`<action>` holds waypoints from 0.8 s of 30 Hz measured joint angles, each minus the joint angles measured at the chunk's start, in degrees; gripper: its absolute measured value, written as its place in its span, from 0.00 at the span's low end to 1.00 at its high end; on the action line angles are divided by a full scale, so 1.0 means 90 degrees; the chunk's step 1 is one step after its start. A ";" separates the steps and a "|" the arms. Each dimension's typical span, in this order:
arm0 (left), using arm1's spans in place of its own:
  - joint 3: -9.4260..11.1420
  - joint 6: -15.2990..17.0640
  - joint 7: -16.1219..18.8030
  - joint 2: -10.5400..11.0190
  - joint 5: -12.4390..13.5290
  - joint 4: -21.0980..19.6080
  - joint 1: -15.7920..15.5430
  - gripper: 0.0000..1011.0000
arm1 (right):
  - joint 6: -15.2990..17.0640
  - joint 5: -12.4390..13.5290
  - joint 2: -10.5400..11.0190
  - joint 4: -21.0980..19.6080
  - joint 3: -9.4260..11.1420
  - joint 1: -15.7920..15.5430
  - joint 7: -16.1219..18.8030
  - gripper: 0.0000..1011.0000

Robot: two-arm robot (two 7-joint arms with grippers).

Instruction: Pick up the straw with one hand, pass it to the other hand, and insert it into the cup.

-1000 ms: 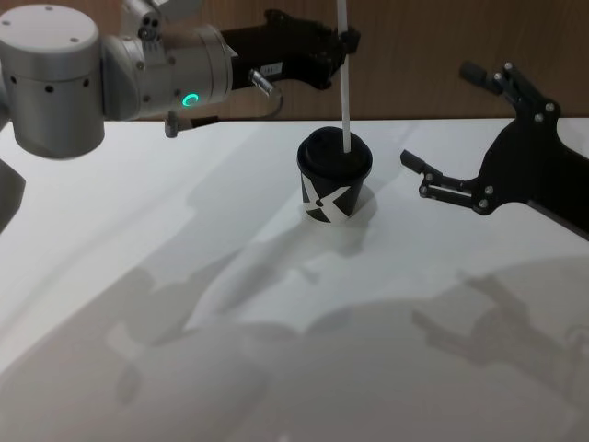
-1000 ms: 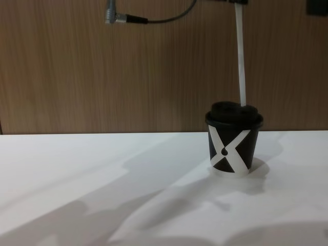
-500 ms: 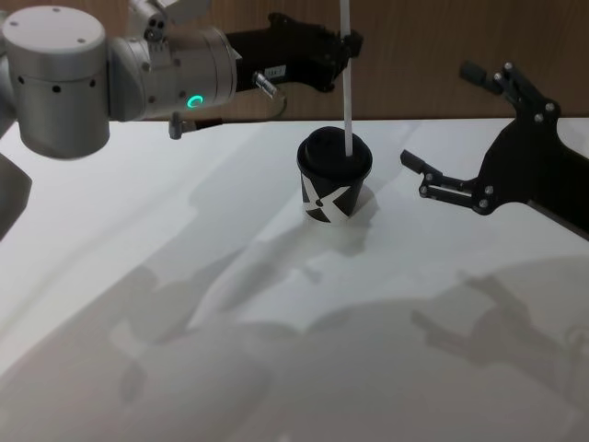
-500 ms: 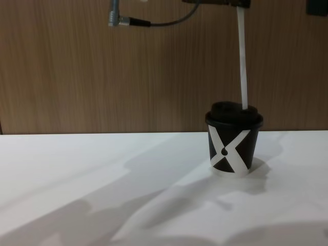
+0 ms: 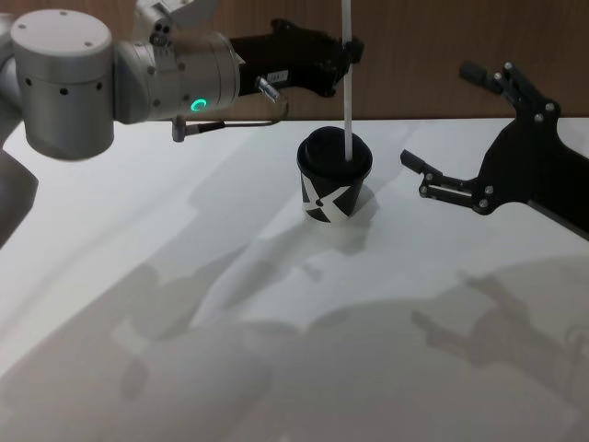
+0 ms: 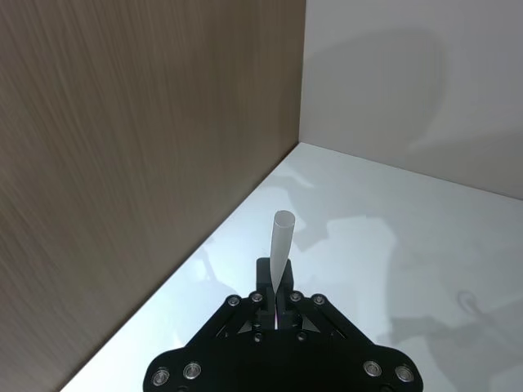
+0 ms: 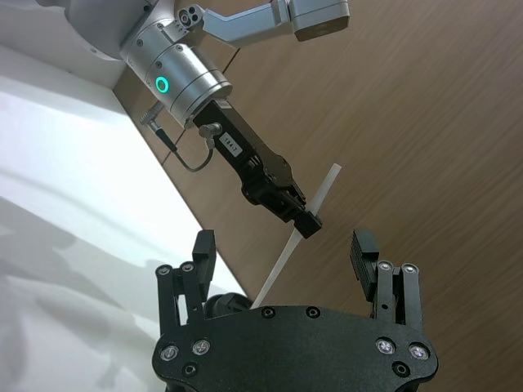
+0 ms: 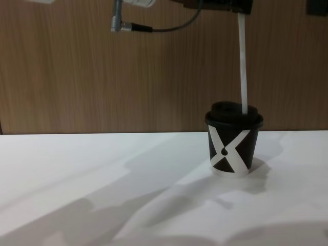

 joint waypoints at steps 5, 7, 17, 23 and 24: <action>0.0022 -0.0030 -0.0052 -0.0034 0.0025 0.0077 -0.0006 0.01 | 0.0000 0.0000 0.0000 0.0000 0.0000 0.0000 0.0000 0.99; 0.0030 -0.0045 -0.0074 -0.0051 0.0035 0.0118 -0.0006 0.01 | 0.0000 0.0000 0.0000 0.0000 0.0000 0.0000 0.0000 0.99; 0.0059 -0.0113 -0.0152 -0.0119 0.0075 0.0274 0.0015 0.01 | 0.0000 0.0000 0.0000 0.0000 0.0000 0.0000 0.0000 0.99; 0.0069 -0.0144 -0.0184 -0.0157 0.0090 0.0376 0.0059 0.01 | 0.0000 0.0000 0.0000 0.0000 0.0000 0.0000 0.0000 0.99; 0.0072 -0.0150 -0.0192 -0.0164 0.0092 0.0404 0.0069 0.01 | 0.0000 0.0000 0.0000 0.0000 0.0000 0.0000 0.0000 0.99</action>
